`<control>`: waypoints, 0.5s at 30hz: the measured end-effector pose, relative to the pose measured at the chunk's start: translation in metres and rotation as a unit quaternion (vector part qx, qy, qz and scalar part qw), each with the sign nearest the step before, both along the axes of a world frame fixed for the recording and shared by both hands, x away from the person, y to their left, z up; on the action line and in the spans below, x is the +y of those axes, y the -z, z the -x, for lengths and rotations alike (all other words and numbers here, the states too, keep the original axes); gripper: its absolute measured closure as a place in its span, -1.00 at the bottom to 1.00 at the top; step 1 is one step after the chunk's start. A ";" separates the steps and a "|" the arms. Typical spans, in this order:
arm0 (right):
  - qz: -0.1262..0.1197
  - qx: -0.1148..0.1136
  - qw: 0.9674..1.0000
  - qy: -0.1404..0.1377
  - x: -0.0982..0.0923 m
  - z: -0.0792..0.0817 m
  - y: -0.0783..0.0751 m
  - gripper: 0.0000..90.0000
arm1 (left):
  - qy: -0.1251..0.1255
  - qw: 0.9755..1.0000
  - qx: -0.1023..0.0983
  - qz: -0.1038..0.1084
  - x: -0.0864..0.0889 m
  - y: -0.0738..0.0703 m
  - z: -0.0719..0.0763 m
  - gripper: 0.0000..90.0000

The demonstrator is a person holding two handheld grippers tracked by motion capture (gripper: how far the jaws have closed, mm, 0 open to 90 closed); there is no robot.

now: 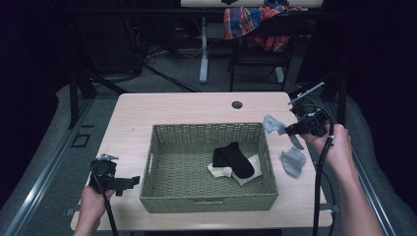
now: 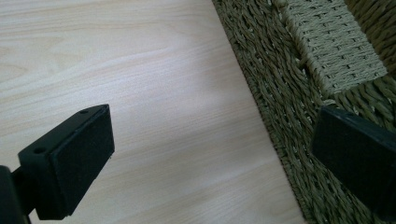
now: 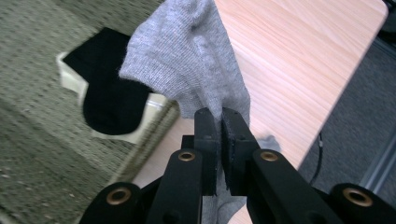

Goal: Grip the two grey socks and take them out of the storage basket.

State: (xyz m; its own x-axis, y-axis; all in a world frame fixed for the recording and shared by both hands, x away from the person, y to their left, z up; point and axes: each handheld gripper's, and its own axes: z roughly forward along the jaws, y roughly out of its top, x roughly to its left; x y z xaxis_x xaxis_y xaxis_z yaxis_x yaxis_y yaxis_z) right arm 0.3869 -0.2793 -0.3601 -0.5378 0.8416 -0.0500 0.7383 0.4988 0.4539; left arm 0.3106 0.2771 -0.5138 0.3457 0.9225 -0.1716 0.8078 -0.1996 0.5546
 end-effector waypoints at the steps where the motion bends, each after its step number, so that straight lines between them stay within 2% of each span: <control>1: 0.004 0.002 1.000 0.004 -0.003 -0.001 0.001 0.92 | 0.000 1.000 0.000 0.000 0.000 0.000 0.000 -1.00; 15: 0.014 0.029 0.998 0.048 -0.036 -0.013 0.020 0.92 | -0.001 1.000 -0.002 0.001 -0.001 0.000 0.000 -1.00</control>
